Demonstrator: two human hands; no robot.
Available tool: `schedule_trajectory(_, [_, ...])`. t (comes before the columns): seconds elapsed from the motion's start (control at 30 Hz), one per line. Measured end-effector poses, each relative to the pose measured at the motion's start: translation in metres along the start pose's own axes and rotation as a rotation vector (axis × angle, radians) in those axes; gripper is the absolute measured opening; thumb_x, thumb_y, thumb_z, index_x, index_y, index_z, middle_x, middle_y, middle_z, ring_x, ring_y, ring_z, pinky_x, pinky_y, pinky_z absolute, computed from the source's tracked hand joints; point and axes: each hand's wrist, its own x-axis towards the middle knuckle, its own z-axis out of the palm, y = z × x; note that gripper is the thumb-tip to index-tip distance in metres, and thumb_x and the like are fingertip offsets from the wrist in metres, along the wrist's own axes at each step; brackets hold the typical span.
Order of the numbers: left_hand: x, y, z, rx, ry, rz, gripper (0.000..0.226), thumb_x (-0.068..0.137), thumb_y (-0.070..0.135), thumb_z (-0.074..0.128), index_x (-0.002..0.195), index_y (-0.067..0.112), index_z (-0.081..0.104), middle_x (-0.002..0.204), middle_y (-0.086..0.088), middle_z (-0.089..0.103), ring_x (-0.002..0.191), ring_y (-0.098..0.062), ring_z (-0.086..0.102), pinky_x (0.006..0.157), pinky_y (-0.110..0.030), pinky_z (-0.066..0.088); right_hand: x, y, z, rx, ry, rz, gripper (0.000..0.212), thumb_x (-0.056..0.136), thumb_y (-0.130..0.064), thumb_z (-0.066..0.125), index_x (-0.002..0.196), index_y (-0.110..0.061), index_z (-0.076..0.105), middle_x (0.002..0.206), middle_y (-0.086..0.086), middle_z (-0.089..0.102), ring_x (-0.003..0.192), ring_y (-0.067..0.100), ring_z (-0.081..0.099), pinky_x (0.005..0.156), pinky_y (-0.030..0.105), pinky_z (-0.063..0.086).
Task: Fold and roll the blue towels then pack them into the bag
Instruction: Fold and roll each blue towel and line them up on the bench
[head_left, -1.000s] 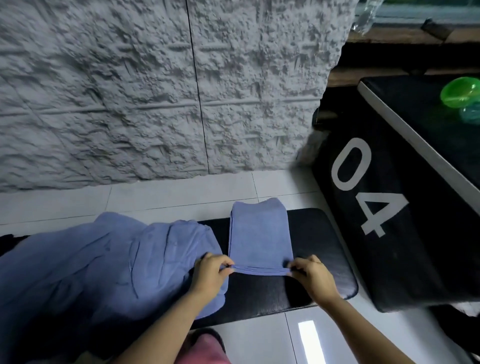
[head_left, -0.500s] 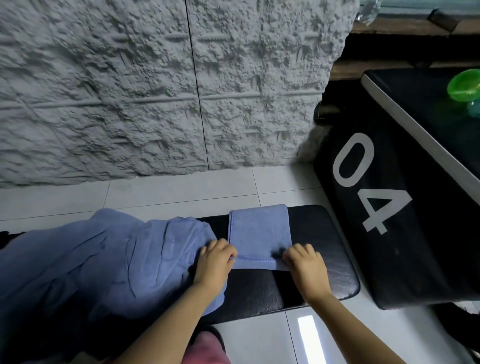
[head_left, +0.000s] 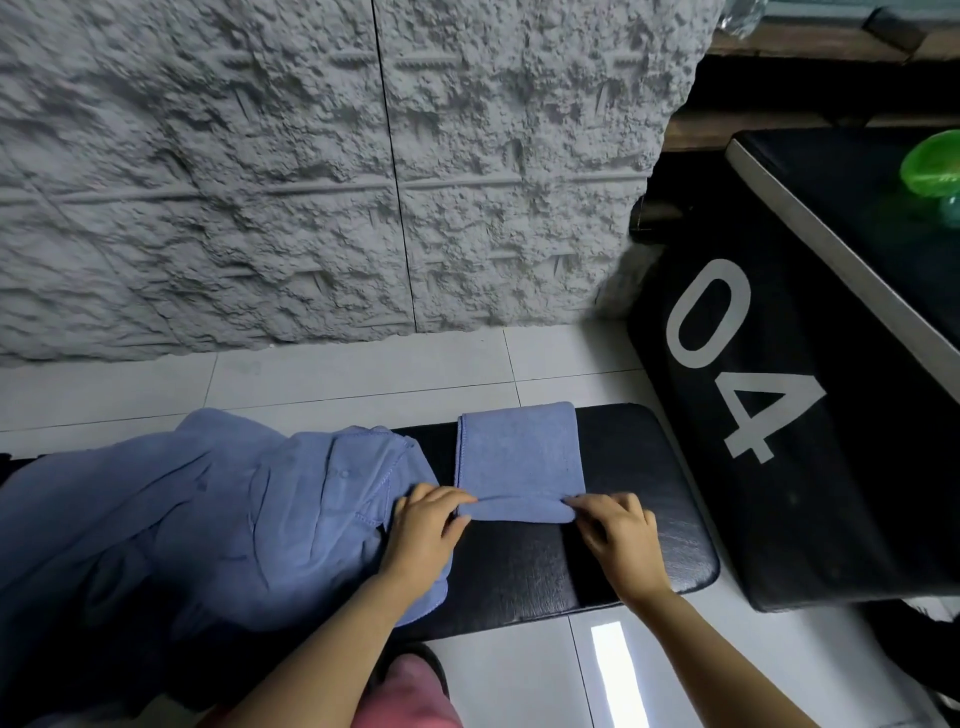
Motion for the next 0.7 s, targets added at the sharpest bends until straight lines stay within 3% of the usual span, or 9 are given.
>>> schedule_trajectory(0.1, [0.002,0.008,-0.004,-0.016,-0.025,-0.142,0.022,0.092,0.028,0.056,0.114,0.031,0.06,0.098,0.011,0.052,0.103,-0.015,0.048,0.093,-0.027,0.031,0.004,-0.001,-0.004,0.114,-0.037,0.119,0.029,0.091,-0.03,0.06,0.117,-0.041,0.053,0.095,-0.027,0.056,0.096,0.005,0.044,0.081,0.024,0.026])
schedule_trajectory(0.23, [0.008,0.005,-0.005,-0.07,-0.087,-0.204,0.02,0.093,0.031,0.054,0.113,0.03,0.054,0.09,0.019,0.055,0.097,-0.01,0.056,0.092,-0.026,0.03,0.009,-0.002,-0.013,0.274,-0.068,0.188,0.023,0.09,-0.034,0.06,0.108,-0.042,0.049,0.091,-0.027,0.055,0.098,0.01,0.055,0.093,0.037,0.04])
schedule_trajectory(0.33, [0.012,0.007,-0.008,-0.095,-0.129,-0.251,0.019,0.093,0.031,0.053,0.112,0.026,0.05,0.078,0.016,0.058,0.089,-0.01,0.058,0.087,-0.025,0.026,0.015,0.001,-0.013,0.316,-0.086,0.244,0.021,0.088,-0.041,0.062,0.102,-0.043,0.046,0.087,-0.022,0.06,0.092,0.009,0.059,0.091,0.041,0.044])
schedule_trajectory(0.43, [0.02,0.013,-0.009,-0.027,-0.165,-0.301,0.016,0.094,0.032,0.049,0.109,0.027,0.047,0.083,0.011,0.064,0.091,-0.013,0.059,0.088,-0.029,0.029,0.021,0.0,-0.008,0.246,-0.086,0.258,0.016,0.086,-0.041,0.063,0.094,-0.037,0.05,0.086,-0.021,0.058,0.091,0.009,0.055,0.086,0.041,0.045])
schedule_trajectory(0.6, [0.017,0.015,-0.004,0.142,0.002,-0.184,0.009,0.088,0.031,0.058,0.095,0.031,0.052,0.091,0.015,0.057,0.093,-0.011,0.049,0.08,-0.027,0.03,0.018,-0.006,-0.003,0.105,0.147,0.019,0.021,0.081,-0.015,0.07,0.081,-0.032,0.057,0.086,-0.019,0.053,0.081,0.01,0.041,0.068,0.032,0.039])
schedule_trajectory(0.7, [0.011,0.009,0.002,0.202,0.06,-0.004,0.02,0.075,0.019,0.074,0.075,0.031,0.058,0.082,0.017,0.056,0.08,-0.01,0.049,0.074,-0.025,0.033,0.011,-0.006,0.0,-0.096,0.183,-0.226,0.01,0.081,-0.022,0.058,0.085,-0.03,0.061,0.088,-0.018,0.058,0.082,0.012,0.043,0.066,0.027,0.03])
